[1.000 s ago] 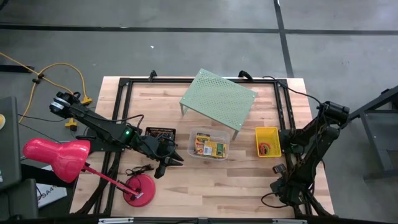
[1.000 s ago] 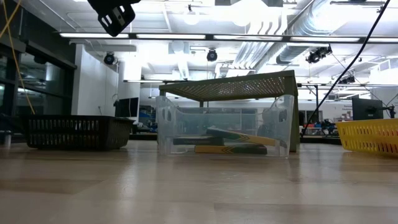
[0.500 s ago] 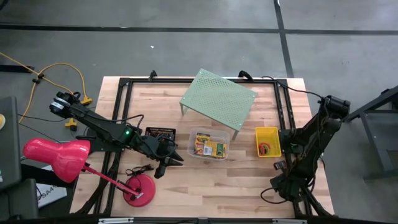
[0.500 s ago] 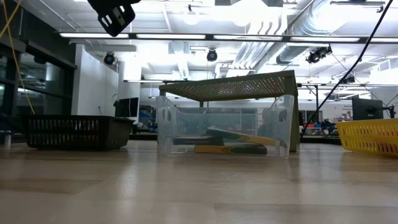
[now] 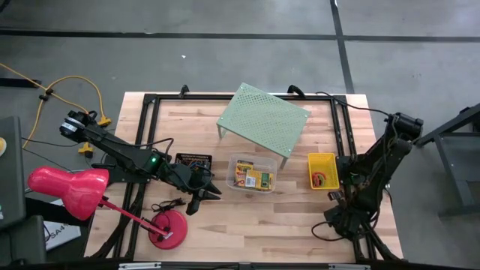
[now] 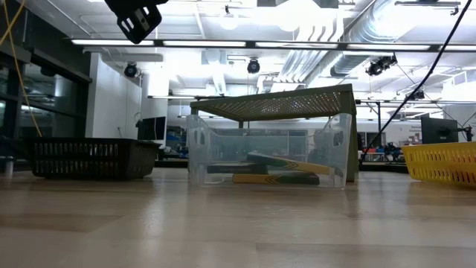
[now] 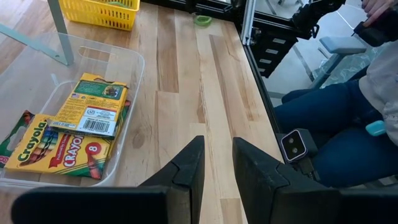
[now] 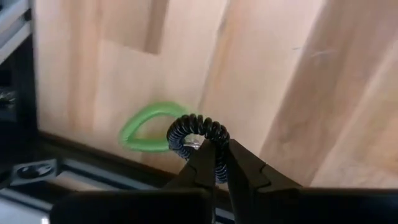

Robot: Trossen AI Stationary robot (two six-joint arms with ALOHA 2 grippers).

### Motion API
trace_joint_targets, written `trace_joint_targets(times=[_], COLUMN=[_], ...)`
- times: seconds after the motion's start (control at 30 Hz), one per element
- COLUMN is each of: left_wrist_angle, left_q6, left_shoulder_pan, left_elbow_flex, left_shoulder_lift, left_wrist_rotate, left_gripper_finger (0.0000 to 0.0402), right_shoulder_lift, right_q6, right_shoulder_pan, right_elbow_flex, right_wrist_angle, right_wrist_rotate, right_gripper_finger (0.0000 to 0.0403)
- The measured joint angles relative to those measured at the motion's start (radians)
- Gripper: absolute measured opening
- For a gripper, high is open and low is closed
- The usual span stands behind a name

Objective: Pick & Place Office Desk Supplies
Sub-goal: Put the black spring keychain into the yellow bin

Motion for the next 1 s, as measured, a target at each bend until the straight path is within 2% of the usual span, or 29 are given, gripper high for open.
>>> trace_joint_targets(times=[0.47, 0.7, 1.0], left_wrist_angle=[0.000, 0.000, 0.000], left_q6=[0.000, 0.000, 0.000], left_shoulder_pan=[0.000, 0.000, 0.000], left_elbow_flex=[0.000, 0.000, 0.000], left_shoulder_lift=[0.000, 0.000, 0.000], left_wrist_rotate=[0.000, 0.000, 0.000], left_gripper_finger=[0.0078, 0.0078, 0.0078], right_shoulder_lift=[-0.001, -0.003, -0.003], right_q6=[-0.180, -0.302, -0.503], right_shoulder_pan=[-0.178, -0.302, -0.453], right_elbow_flex=[0.000, 0.015, 0.102], right_wrist_angle=[-0.011, 0.000, 0.000], right_wrist_rotate=[0.150, 0.160, 0.178], right_gripper_finger=[0.0010, 0.0010, 0.0010])
